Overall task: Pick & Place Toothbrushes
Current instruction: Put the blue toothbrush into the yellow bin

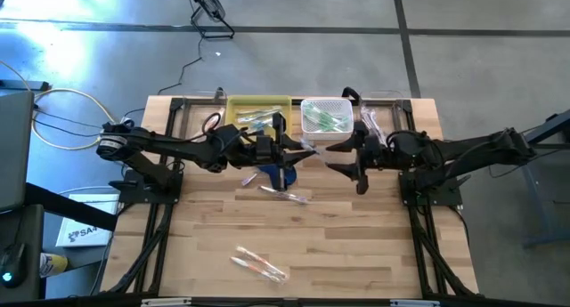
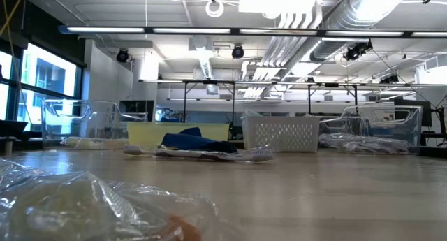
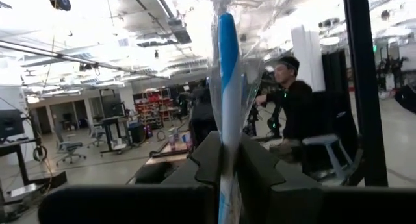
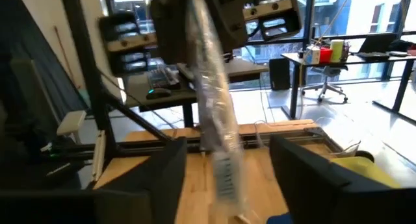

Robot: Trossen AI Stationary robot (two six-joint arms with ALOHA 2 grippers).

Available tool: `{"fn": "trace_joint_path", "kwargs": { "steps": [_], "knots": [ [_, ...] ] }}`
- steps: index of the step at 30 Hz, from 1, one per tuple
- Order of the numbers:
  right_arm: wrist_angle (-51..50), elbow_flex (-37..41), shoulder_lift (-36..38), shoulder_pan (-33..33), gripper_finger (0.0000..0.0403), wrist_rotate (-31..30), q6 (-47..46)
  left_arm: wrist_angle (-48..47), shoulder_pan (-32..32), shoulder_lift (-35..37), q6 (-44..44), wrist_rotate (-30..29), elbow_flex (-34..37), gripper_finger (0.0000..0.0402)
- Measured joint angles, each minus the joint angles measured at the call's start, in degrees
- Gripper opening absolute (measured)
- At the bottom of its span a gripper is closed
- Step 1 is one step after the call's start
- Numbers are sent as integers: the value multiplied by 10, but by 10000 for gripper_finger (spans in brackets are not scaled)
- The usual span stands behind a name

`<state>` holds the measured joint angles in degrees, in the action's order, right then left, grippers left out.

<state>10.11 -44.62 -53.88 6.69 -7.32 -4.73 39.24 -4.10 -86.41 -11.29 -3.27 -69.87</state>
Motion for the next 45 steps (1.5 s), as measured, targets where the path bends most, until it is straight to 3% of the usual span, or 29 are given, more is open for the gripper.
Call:
{"fn": "trace_joint_path", "kwargs": {
  "steps": [5, 12, 23, 30, 45],
  "knots": [
    [-64, 0, 53, 2, 256, -2, -9, -61, 13, 29, -9, 6, 0, 25],
    [-116, 0, 108, 2, 249, -3, -53, -235, 74, 80, -10, 4, 0, 26],
    [-138, 0, 88, 2, 234, -2, -56, -494, 196, 79, -2, -18, 0, 26],
    [-139, 0, 63, 2, 234, -2, -56, -609, 262, 60, -2, -37, 0, 26],
    [-137, 0, 38, 2, 234, -3, -76, -655, 327, -48, -9, -51, 0, 26]
  ]
}}
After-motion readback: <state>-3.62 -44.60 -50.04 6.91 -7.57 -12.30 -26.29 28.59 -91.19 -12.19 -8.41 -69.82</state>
